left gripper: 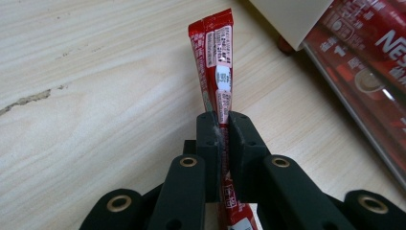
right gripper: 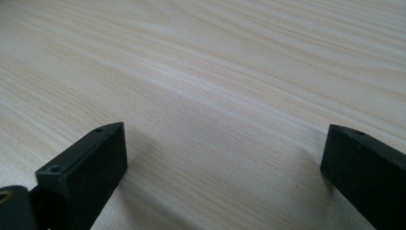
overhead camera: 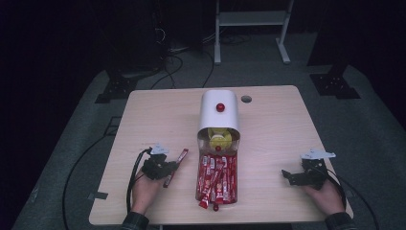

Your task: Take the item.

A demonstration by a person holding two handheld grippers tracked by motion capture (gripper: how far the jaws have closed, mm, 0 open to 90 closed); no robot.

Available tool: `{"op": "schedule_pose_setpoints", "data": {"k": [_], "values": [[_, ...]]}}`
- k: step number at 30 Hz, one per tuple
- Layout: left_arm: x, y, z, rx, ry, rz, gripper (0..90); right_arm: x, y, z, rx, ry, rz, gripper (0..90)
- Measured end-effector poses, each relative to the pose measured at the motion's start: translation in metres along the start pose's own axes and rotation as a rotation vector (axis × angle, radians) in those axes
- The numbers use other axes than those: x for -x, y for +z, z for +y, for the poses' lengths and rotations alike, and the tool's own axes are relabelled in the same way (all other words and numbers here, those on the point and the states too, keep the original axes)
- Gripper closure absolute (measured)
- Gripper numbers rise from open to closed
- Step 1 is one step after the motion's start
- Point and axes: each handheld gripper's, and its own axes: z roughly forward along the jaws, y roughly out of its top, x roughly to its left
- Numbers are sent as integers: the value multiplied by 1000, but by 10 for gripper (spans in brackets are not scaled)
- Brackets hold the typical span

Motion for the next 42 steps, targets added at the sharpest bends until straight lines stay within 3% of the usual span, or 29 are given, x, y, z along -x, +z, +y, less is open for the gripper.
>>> {"op": "schedule_pose_setpoints", "data": {"k": [14, 21, 27, 33, 38, 42], "values": [[0, 2, -1, -1, -7, 1, 797, 0, 0, 0, 0, 0, 0, 13], [-1, -1, 0, 15, -6, 7, 733, 0, 0, 0, 0, -1, 1, 14], [-1, -4, -1, 16, 8, 26, 580, 0, 0, 0, 0, -3, 4, 14], [-2, -11, 1, 46, 5, 46, 342, 0, 0, 0, -1, -7, 9, 14], [-5, -16, -1, 73, 10, 61, 221, 0, 0, 0, -1, -8, 9, 13], [-8, -19, -4, 62, 15, 70, 128, 0, 0, 0, -1, -8, 10, 13]]}}
